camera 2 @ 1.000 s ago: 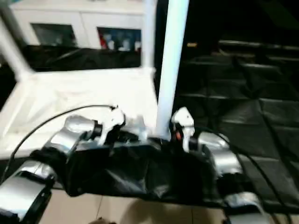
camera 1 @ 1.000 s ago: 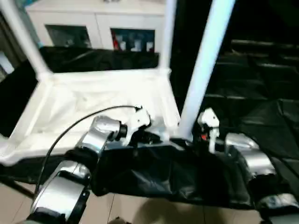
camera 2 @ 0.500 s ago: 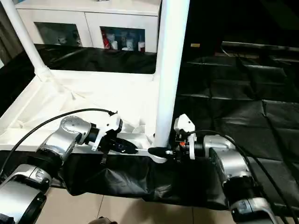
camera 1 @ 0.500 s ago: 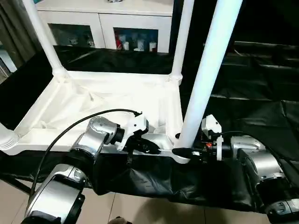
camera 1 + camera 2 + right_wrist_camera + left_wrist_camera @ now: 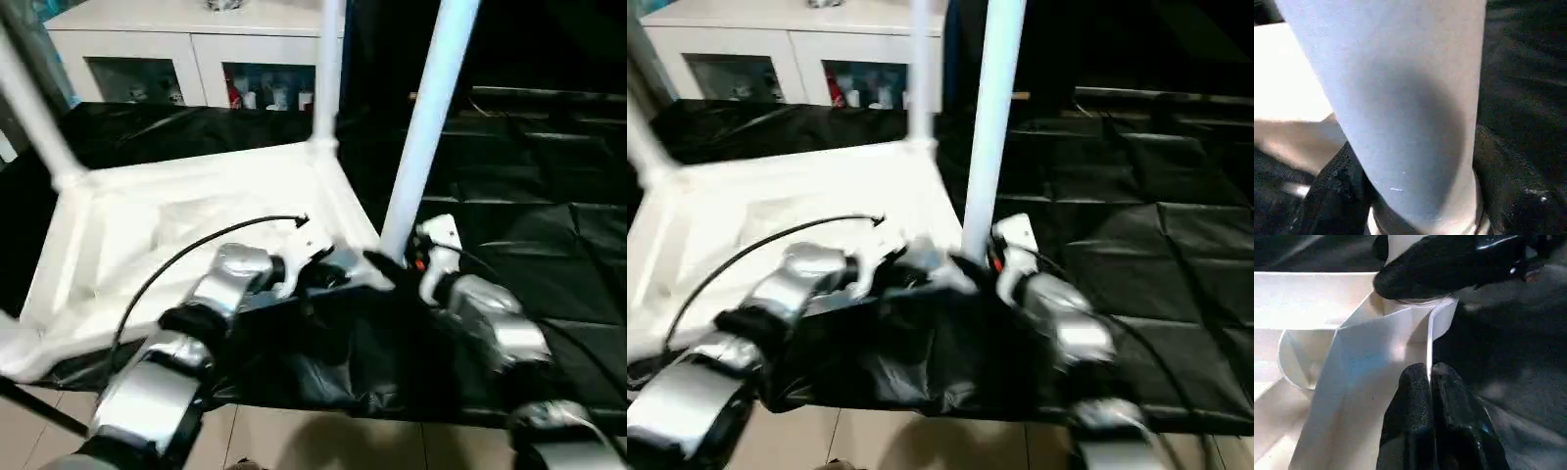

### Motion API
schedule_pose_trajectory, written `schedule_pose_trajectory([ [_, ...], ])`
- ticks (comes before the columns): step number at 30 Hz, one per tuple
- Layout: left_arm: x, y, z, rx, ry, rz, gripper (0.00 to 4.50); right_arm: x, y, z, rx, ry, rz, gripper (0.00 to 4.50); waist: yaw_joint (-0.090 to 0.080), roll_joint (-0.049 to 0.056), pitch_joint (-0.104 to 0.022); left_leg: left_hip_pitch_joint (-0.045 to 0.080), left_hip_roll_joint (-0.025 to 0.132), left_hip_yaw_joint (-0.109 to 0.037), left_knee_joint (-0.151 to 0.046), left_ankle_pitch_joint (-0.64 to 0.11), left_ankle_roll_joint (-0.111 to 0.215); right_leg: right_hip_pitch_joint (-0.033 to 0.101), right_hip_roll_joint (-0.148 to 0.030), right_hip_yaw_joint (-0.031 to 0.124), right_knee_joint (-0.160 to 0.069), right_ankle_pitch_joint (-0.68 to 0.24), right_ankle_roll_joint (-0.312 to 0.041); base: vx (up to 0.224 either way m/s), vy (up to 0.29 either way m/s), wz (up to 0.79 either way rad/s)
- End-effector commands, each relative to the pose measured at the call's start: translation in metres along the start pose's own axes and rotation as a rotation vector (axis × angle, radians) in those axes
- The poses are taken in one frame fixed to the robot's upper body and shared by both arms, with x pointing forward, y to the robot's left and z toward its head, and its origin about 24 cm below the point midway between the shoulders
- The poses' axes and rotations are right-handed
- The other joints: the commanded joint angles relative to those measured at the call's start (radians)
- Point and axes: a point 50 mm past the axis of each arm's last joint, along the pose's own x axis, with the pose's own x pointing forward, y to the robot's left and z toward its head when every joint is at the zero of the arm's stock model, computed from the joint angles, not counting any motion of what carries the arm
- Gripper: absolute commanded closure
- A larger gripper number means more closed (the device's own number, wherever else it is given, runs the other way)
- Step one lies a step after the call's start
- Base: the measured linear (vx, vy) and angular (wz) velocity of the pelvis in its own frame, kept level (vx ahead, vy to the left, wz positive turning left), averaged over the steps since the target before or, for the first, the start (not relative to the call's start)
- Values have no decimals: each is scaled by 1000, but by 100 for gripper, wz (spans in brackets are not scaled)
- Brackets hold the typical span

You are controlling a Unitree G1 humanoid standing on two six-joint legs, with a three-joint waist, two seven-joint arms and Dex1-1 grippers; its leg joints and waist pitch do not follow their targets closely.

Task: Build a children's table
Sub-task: Rotate leg to tighten

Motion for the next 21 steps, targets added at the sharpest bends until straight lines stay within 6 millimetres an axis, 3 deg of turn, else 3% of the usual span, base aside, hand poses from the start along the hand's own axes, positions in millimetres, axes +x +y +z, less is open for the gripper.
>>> schedule_pose_trajectory([
  [1,5,7,10,-16,-18,139,450,6,21,-34,54,129,12,196,-2,13,-56,15,64,-43,-79,-275,7,42,-82,57,-89,-326,-190,0,0,0],
  [3,9,5,11,9,-9,149,450,13,28,-30,40,114,22,196,-6,10,-58,12,62,-41,-78,-286,16,46,-82,56,-92,-306,-195,0,0,0],
  [4,10,4,11,16,-7,145,450,14,30,-29,29,106,27,162,-5,8,-58,12,60,-40,-77,-282,21,47,-82,56,-92,-304,-194,0,0,0],
  [10,9,-1,13,43,-33,39,450,18,44,-14,-14,28,198,117,-3,9,-60,7,64,-40,-77,-266,51,52,-82,55,-85,-278,-203,0,0,0],
  [11,8,-1,13,46,-36,23,450,16,43,-14,-34,32,223,107,-5,4,-60,8,65,-38,-76,-263,56,50,-81,55,-87,-274,-204,0,0,0],
  [12,4,-3,11,58,-45,-44,450,8,38,-12,-80,34,304,107,0,6,-62,7,64,-38,-74,-245,64,54,-82,54,-82,-256,-208,0,0,0],
  [13,3,-3,10,61,-46,-59,450,6,37,-12,-88,34,319,107,0,-7,-60,5,65,-35,-74,-232,74,55,-79,55,-83,-245,-207,0,0,0],
  [14,1,-4,9,68,-48,-96,450,1,34,-11,-108,37,357,107,4,1,-61,3,67,-35,-72,-214,86,54,-82,56,-77,-225,-214,0,0,0],
  [15,-1,-5,8,77,-48,-132,450,-3,30,-10,-121,39,387,107,5,-10,-63,2,67,-33,-70,-197,98,56,-81,55,-76,-207,-219,0,0,0],
  [19,-14,-7,0,103,-23,-264,450,-23,13,-3,-184,54,498,107,11,-5,-63,2,70,-32,-66,-178,116,53,-84,55,-71,-196,-237,0,0,0],
  [21,-18,-7,-2,104,-23,-304,450,-29,7,-1,-201,69,532,107,18,-9,-60,2,71,-31,-66,-187,118,52,-86,56,-74,-225,-236,0,0,0],
])
